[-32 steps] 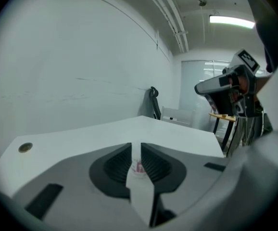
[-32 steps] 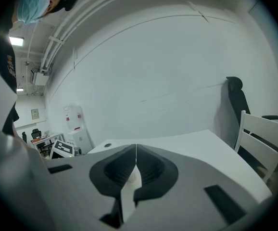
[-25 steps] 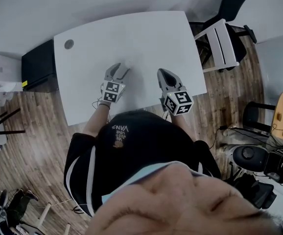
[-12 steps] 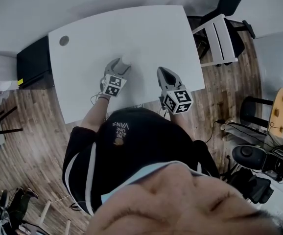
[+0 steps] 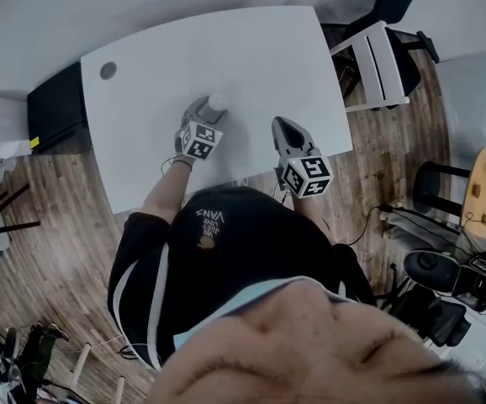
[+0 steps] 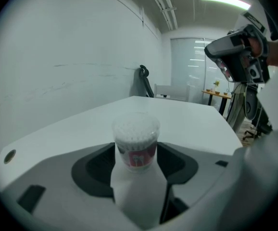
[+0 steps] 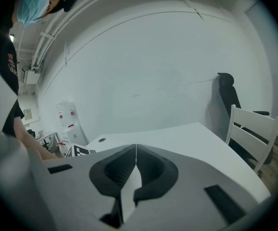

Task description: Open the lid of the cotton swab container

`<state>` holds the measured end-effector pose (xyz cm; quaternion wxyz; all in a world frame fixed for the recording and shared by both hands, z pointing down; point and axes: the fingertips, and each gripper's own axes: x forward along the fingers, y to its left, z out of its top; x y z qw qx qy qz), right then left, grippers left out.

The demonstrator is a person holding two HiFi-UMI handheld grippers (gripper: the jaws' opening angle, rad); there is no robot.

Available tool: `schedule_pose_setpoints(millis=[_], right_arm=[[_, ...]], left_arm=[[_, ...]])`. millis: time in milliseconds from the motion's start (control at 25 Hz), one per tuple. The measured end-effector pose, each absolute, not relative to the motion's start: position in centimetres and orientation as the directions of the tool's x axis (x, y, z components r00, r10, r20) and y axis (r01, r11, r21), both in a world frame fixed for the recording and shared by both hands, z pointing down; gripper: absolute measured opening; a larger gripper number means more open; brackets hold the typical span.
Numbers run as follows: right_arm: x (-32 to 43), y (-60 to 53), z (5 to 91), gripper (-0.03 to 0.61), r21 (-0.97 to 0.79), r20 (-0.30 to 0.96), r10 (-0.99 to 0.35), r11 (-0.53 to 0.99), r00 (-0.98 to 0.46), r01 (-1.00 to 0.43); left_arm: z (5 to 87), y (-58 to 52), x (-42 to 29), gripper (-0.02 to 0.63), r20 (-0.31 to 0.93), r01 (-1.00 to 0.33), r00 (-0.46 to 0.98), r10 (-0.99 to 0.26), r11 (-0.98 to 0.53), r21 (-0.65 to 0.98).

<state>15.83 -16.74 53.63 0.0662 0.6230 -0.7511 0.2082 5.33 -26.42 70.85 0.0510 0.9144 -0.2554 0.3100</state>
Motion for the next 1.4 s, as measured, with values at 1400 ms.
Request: schedule_pose_setpoints(millis=[1400], right_arm=[[11.7, -20.1, 51.6, 0.012, -0.207, 0.273, -0.867, 0.371, -0.417, -0.905]], left_arm=[[65.6, -25.5, 2.1, 0.249, 0.586, -0.576, 0.652, -0.48, -0.817, -0.028]])
